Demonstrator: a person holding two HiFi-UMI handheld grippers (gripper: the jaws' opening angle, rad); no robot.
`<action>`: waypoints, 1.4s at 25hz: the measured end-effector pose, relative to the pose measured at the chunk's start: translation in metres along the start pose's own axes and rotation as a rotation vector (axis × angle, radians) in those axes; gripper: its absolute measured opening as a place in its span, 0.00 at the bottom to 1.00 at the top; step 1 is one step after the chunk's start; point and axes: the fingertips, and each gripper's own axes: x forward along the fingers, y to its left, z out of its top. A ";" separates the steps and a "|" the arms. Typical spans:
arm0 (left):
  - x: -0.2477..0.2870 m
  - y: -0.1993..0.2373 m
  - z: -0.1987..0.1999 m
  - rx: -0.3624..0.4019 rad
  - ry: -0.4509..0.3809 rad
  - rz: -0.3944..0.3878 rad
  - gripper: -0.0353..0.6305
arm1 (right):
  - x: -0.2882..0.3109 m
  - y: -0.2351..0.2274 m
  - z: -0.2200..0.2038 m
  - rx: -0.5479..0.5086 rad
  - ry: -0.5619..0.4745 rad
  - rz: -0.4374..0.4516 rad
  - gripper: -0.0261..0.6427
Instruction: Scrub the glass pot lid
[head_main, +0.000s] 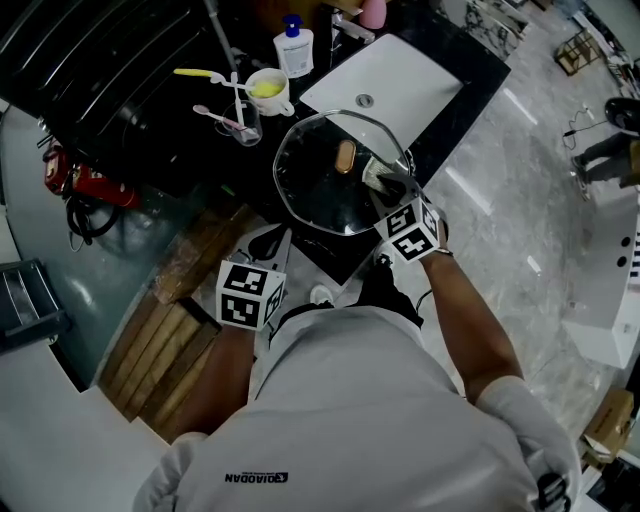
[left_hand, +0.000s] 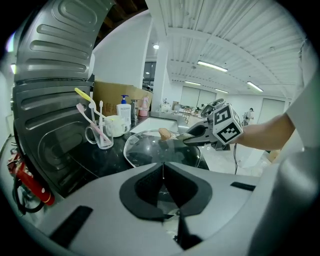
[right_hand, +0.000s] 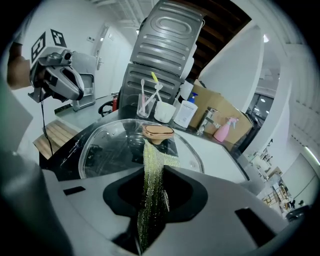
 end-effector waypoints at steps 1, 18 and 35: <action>-0.001 -0.001 -0.001 0.003 -0.001 -0.005 0.08 | -0.001 0.004 0.001 -0.003 0.003 -0.002 0.19; -0.008 -0.014 -0.009 0.025 0.028 -0.043 0.08 | -0.011 0.070 0.019 -0.033 -0.005 0.051 0.20; -0.018 -0.048 -0.015 -0.038 0.049 0.090 0.08 | -0.022 0.127 0.022 -0.200 -0.054 0.213 0.20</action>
